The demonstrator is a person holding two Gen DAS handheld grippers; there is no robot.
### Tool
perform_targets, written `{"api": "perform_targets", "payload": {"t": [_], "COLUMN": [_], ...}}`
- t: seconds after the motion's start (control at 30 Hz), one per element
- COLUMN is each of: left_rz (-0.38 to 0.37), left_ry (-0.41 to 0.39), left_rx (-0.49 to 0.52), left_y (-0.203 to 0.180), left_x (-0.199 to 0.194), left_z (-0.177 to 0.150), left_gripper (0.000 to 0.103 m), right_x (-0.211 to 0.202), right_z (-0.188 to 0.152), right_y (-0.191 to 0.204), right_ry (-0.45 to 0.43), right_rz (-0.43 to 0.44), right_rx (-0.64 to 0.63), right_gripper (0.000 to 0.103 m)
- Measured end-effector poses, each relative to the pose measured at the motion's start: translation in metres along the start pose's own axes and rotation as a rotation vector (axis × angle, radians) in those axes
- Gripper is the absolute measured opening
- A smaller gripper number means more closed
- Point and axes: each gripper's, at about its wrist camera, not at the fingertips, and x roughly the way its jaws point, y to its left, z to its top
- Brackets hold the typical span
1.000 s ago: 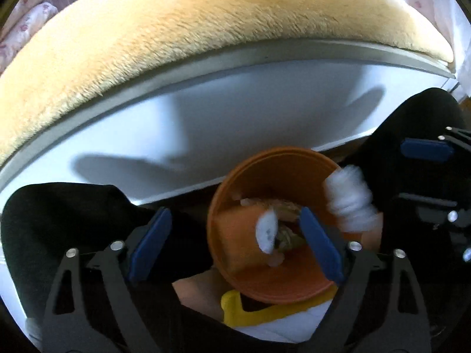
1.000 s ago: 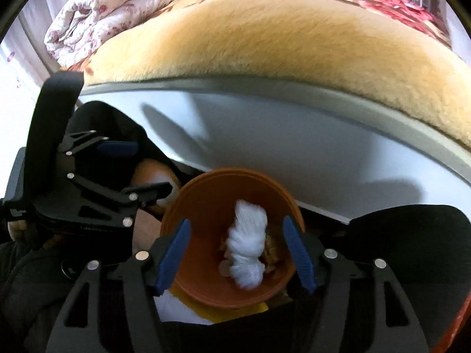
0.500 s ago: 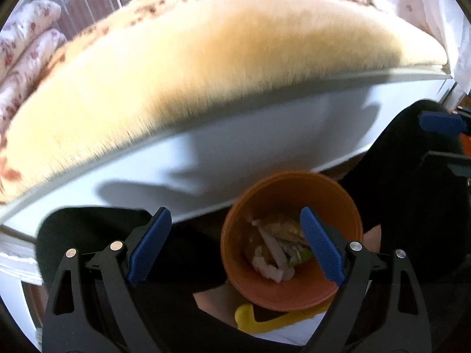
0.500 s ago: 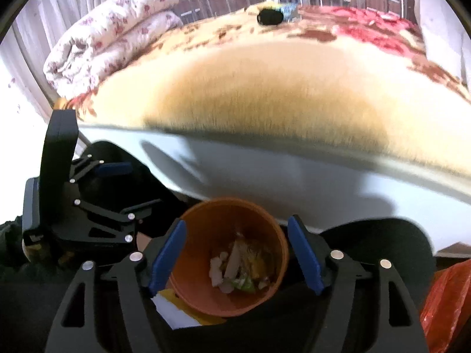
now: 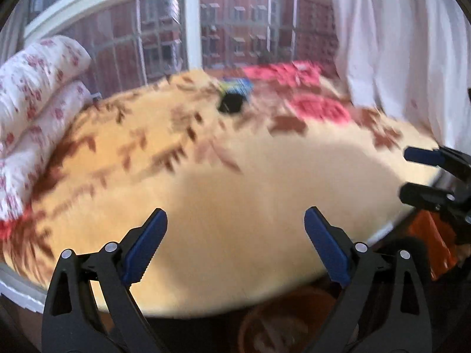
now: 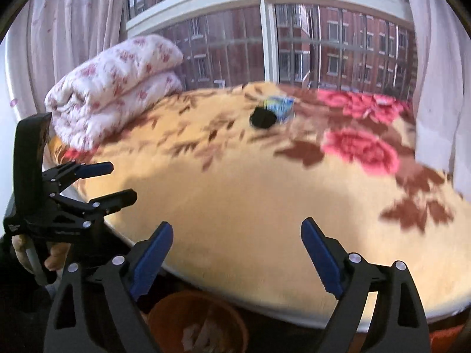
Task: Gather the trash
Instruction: 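Reach the right tool to the black ball and grasp it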
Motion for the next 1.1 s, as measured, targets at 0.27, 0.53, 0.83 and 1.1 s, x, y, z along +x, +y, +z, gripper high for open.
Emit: {"api": "perform_targets", "payload": {"t": [0.27, 0.53, 0.83, 1.1], "left_rz": [0.035, 0.081, 0.085, 0.052], "left_ry": [-0.076, -0.027, 0.083, 0.092], "left_rx": [-0.091, -0.163, -0.299, -0.335], "left_y": [0.028, 0.062, 0.087, 0.094], "left_x": [0.066, 0.127, 0.157, 0.160], "left_z": [0.053, 0.066, 0.059, 0.055], "left_gripper": [0.094, 0.094, 0.094, 0.094], "right_x": [0.073, 0.179, 0.273, 0.324], "right_z": [0.078, 0.124, 0.157, 0.174], "right_y": [-0.029, -0.062, -0.059, -0.055], "right_ry": [-0.079, -0.034, 0.012, 0.044], "right_rz": [-0.003, -0.057, -0.105, -0.135], "right_rx": [0.107, 0.238, 0.262, 0.315], "right_gripper": [0.092, 0.092, 0.092, 0.092]}}
